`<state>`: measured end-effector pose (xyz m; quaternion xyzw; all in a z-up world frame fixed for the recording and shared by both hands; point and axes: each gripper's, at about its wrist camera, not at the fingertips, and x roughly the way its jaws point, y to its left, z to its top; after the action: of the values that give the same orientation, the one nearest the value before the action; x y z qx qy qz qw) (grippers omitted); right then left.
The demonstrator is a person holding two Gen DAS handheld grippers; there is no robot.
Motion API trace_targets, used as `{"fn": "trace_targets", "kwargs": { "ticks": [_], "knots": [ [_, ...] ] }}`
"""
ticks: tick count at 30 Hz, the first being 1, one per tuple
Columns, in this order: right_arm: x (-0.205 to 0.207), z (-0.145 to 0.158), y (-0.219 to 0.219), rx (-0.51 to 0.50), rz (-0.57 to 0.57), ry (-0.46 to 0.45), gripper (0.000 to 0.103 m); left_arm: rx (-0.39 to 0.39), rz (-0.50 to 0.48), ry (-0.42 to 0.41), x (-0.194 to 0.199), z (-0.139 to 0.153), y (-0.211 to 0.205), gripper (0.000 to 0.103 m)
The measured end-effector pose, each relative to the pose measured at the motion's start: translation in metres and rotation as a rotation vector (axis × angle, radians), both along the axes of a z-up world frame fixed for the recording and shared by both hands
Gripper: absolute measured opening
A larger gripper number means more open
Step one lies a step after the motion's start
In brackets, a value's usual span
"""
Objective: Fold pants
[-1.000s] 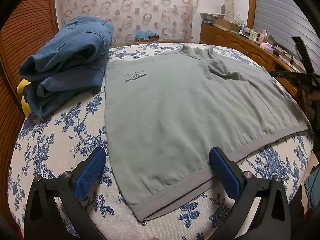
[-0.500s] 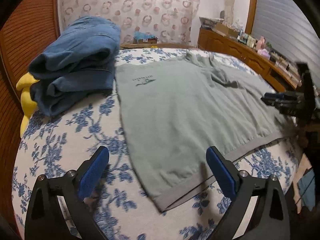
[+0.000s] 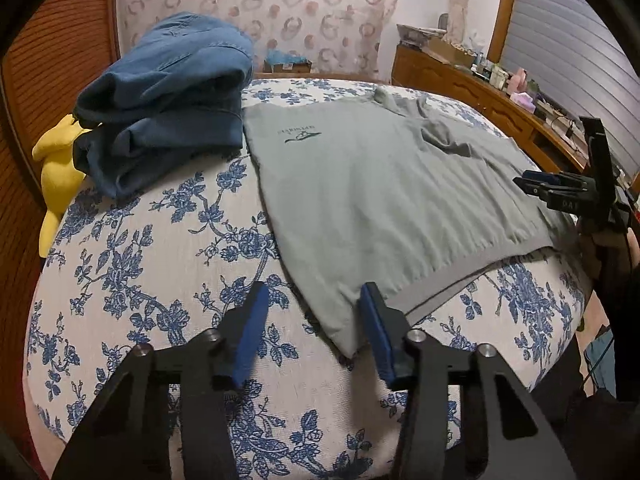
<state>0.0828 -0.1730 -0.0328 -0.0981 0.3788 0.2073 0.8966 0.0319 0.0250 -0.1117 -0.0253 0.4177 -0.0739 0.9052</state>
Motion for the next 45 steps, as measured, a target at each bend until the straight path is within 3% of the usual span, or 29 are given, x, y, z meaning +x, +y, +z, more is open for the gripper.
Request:
{"fn": "trace_targets", "kwargs": {
  "ticks": [4, 6, 8, 19, 24, 34, 45],
  "knots": [
    [0.001, -0.001, 0.000, 0.006, -0.002, 0.001, 0.056, 0.026, -0.013, -0.012, 0.004, -0.001, -0.007, 0.033],
    [0.001, -0.001, -0.001, 0.007, -0.004, 0.000, 0.056, 0.024, -0.014, -0.015, 0.006, 0.000, -0.007, 0.010],
    [0.001, -0.001, 0.000, 0.006, -0.007, -0.001, 0.056, 0.011, -0.013, -0.015, 0.009, 0.000, -0.007, 0.006],
    [0.000, 0.003, -0.002, 0.025, -0.015, -0.019, 0.057, 0.017, -0.071, -0.069, 0.025, 0.027, -0.029, 0.002],
    [-0.013, 0.010, -0.021, 0.098, -0.026, -0.037, 0.057, 0.017, -0.116, -0.105, 0.035, 0.049, -0.049, 0.002],
    [-0.040, 0.015, -0.070, 0.150, -0.085, -0.096, 0.057, 0.061, -0.268, -0.141, 0.065, 0.078, -0.130, 0.002],
    [-0.056, 0.012, -0.103, 0.208, -0.122, -0.102, 0.057, 0.061, -0.405, -0.123, 0.081, 0.095, -0.215, 0.002]
  ]
}}
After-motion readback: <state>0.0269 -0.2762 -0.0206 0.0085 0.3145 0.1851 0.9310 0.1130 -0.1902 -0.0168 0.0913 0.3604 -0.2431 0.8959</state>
